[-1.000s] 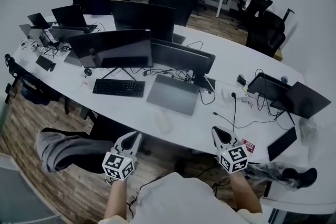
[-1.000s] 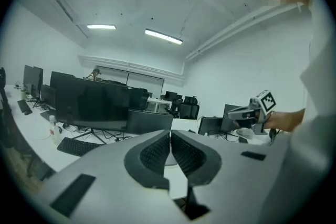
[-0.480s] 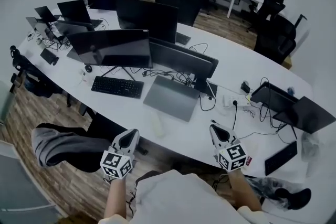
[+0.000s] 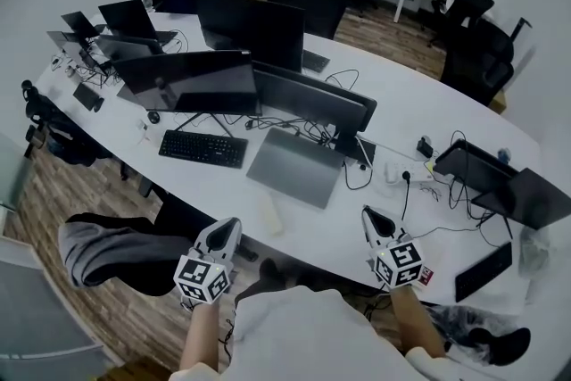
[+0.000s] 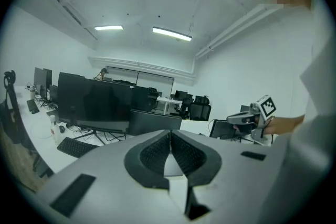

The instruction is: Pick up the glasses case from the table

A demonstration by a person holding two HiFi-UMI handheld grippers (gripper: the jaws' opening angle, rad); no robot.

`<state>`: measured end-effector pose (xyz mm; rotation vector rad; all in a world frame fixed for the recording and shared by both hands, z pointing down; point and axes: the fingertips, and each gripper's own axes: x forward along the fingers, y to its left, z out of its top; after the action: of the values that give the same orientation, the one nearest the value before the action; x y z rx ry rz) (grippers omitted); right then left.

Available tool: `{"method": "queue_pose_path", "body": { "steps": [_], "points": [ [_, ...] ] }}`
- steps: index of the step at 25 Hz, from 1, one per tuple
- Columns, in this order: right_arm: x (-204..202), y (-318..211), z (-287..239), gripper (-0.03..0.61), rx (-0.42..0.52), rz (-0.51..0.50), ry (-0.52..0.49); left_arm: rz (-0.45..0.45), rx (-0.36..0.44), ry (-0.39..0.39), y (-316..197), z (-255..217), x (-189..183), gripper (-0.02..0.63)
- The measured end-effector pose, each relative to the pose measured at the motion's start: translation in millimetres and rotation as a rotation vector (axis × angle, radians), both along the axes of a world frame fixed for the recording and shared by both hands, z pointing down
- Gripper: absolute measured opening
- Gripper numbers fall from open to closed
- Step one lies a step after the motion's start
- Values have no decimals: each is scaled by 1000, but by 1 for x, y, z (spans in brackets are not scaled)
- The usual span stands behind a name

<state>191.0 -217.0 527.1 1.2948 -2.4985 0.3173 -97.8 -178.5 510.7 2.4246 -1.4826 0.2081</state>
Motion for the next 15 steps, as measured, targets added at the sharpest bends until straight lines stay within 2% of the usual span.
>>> {"method": "queue_pose_path", "body": {
  "steps": [12,15],
  "points": [
    [-15,-20,-15,2,35,81,32,111,40,23,-51,-12,-10,12],
    [-15,-25,-17,2,38,108,42,125,19,53,-64,-6,-11,19]
  ]
}}
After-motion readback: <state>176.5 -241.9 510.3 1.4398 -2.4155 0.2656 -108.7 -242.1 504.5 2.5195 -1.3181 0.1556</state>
